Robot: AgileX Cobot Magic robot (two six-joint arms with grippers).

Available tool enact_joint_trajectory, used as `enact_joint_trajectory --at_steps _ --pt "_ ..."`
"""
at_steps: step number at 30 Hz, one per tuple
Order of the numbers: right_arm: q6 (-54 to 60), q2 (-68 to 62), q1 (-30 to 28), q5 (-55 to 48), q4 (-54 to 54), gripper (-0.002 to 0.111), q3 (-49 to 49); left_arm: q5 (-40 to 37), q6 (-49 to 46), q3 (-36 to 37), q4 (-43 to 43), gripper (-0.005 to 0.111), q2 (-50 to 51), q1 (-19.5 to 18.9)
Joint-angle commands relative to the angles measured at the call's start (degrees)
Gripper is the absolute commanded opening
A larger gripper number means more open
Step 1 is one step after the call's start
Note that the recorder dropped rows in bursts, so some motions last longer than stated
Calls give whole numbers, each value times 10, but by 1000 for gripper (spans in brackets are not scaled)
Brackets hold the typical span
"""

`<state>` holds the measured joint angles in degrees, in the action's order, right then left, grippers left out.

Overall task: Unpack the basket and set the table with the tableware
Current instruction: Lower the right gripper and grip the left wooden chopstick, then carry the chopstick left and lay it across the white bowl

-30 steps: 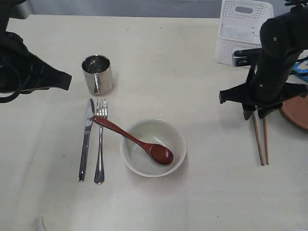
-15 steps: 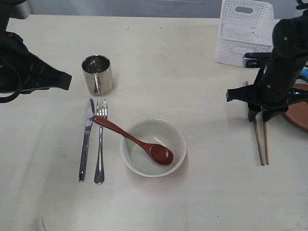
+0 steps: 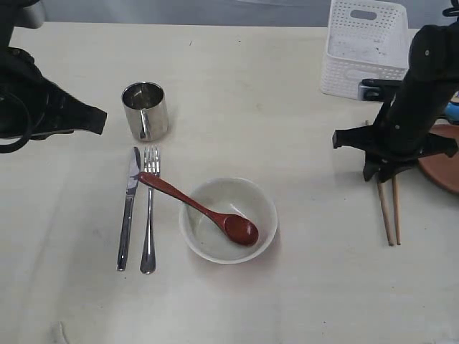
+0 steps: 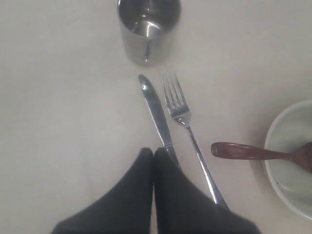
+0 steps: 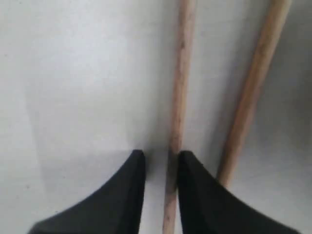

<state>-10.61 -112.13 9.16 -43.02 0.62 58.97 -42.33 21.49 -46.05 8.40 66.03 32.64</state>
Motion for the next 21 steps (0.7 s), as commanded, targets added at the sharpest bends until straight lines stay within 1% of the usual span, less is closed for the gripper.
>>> enact_joint_trajectory --at_steps 1,6,9,12,21 --pt "6 -27 -4 16 -11 0 -10 1 -1 4 -3 0 -4 0" --pt "12 -18 -2 2 -11 0 -10 1 -1 4 -3 0 -4 0" --pt "12 17 16 -2 -11 0 -10 1 -1 4 -3 0 -4 0" --pt "12 65 47 -6 -11 0 -10 1 -1 4 -3 0 -4 0" --pt "12 191 180 -38 10 0 -10 1 -1 4 -3 0 -4 0"
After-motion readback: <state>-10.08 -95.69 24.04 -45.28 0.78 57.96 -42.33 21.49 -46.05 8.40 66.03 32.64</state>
